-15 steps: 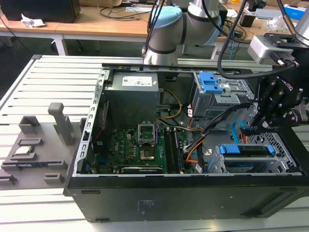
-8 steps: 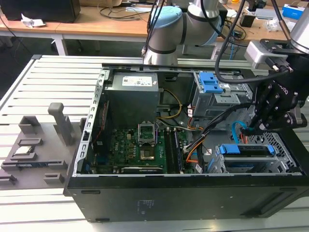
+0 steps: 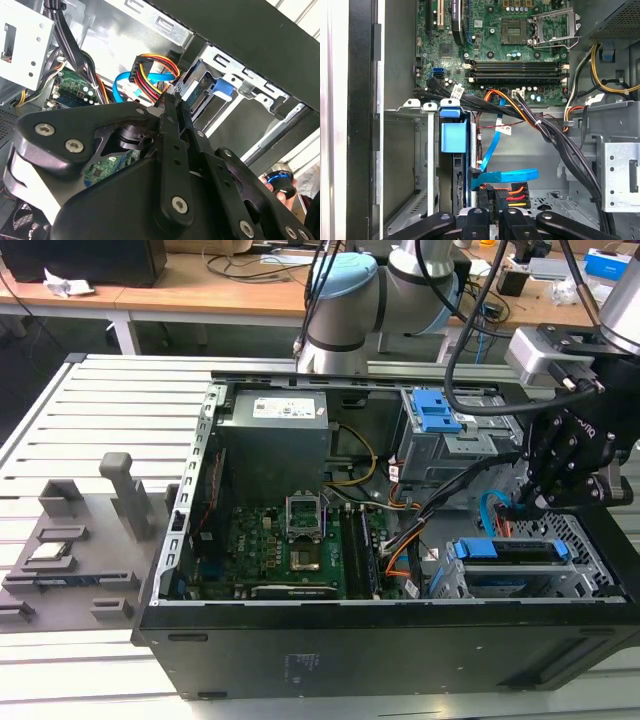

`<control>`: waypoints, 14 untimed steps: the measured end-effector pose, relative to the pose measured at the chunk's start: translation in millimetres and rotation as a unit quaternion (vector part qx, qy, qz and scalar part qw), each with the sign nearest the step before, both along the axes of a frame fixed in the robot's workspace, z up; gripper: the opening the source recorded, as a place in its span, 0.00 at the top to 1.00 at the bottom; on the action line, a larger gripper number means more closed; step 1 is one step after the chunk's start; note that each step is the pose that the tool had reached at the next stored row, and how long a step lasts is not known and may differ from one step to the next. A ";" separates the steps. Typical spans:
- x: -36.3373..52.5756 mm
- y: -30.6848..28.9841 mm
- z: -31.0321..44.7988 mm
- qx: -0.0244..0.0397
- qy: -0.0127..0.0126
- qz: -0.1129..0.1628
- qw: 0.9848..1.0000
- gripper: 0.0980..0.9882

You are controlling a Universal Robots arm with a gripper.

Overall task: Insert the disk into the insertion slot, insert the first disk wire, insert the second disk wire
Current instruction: 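Insert the first disk wire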

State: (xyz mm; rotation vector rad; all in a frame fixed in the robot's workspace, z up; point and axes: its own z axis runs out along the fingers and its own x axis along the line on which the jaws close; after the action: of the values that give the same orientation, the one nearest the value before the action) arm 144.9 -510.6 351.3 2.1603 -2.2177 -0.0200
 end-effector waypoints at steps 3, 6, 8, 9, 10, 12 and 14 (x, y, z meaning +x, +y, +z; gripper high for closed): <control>0.0 -0.7 -0.3 0.000 0.000 0.000 1.000 0.92; 0.1 -5.9 -0.2 -0.002 0.000 0.000 1.000 0.92; 0.1 -11.5 -0.3 -0.003 0.000 0.000 1.000 0.92; 0.2 -15.0 -0.5 -0.005 0.000 0.000 1.000 0.92; 0.3 -16.8 -0.7 -0.006 0.000 0.000 1.000 0.92; 1.7 -18.5 -2.5 -0.008 0.000 0.000 1.000 0.92; 4.1 -19.5 -4.8 -0.012 0.000 0.000 1.000 0.92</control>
State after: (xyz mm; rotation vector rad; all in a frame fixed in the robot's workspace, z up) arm 149.0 -530.0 346.5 2.1478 -2.2066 0.0066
